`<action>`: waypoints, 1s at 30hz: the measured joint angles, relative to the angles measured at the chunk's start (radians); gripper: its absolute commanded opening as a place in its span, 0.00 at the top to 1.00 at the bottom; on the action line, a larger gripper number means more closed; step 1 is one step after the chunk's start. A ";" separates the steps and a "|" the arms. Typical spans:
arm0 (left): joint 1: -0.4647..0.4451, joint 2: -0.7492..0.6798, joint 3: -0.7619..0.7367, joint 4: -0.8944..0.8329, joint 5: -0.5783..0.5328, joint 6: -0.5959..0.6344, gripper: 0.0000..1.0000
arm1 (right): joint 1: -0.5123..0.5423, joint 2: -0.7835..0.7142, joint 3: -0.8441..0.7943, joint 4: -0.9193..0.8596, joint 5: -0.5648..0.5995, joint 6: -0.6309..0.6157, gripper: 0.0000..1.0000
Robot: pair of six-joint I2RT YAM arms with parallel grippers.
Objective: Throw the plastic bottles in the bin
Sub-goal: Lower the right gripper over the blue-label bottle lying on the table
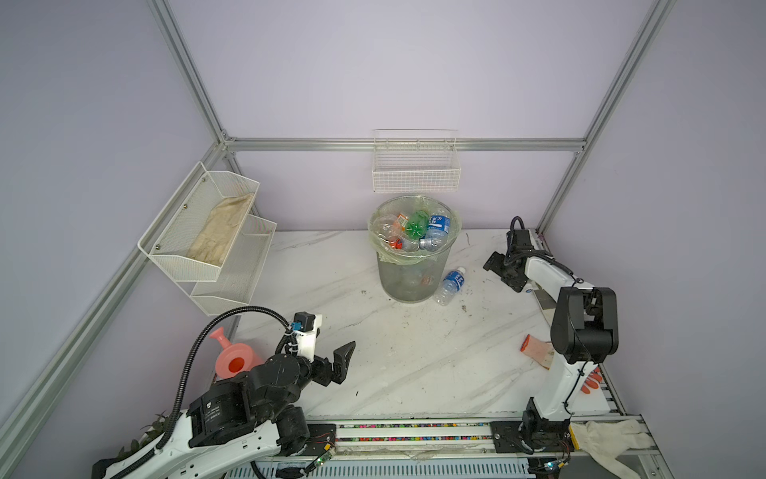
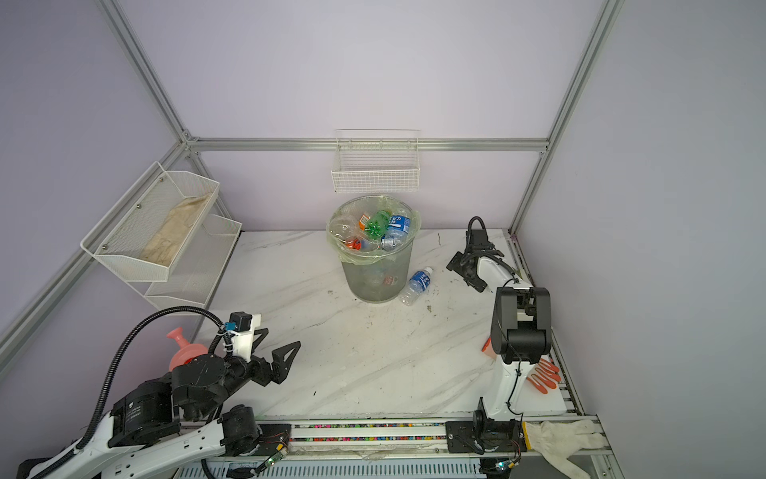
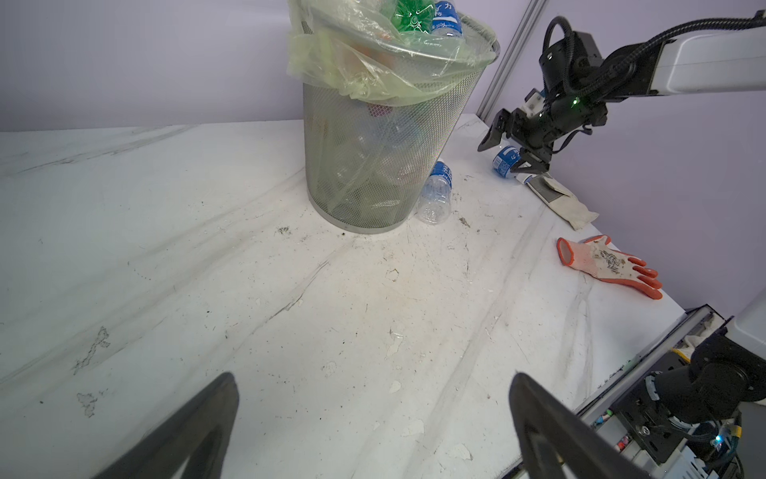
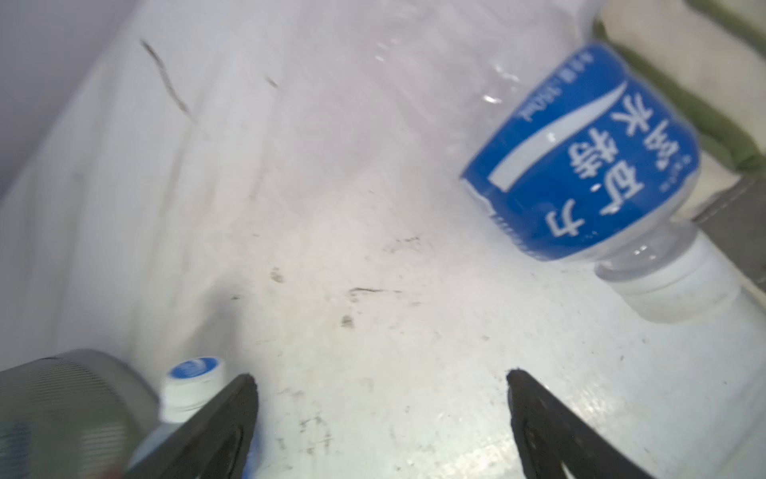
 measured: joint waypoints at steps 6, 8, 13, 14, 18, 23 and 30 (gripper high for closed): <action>-0.001 0.005 0.000 0.000 0.000 -0.005 0.00 | -0.055 0.076 0.334 -0.040 0.108 -0.022 0.03; -0.001 0.005 -0.001 0.001 0.005 -0.018 0.00 | -0.108 0.178 0.460 -0.060 0.132 -0.023 0.03; -0.001 0.001 -0.035 0.006 0.011 -0.037 0.00 | -0.176 0.402 0.510 -0.089 0.154 -0.039 0.03; -0.001 -0.001 -0.043 0.006 0.012 -0.043 0.00 | -0.175 0.413 0.460 -0.089 0.151 -0.042 0.03; 0.000 -0.014 -0.056 0.006 0.011 -0.048 0.00 | -0.157 0.415 0.373 -0.122 0.139 -0.064 0.03; 0.000 -0.018 -0.057 0.006 0.010 -0.047 0.00 | -0.140 0.374 0.378 -0.118 0.116 -0.094 0.03; 0.000 -0.013 -0.057 0.007 0.009 -0.049 0.00 | -0.115 0.169 0.182 -0.063 0.090 -0.101 0.03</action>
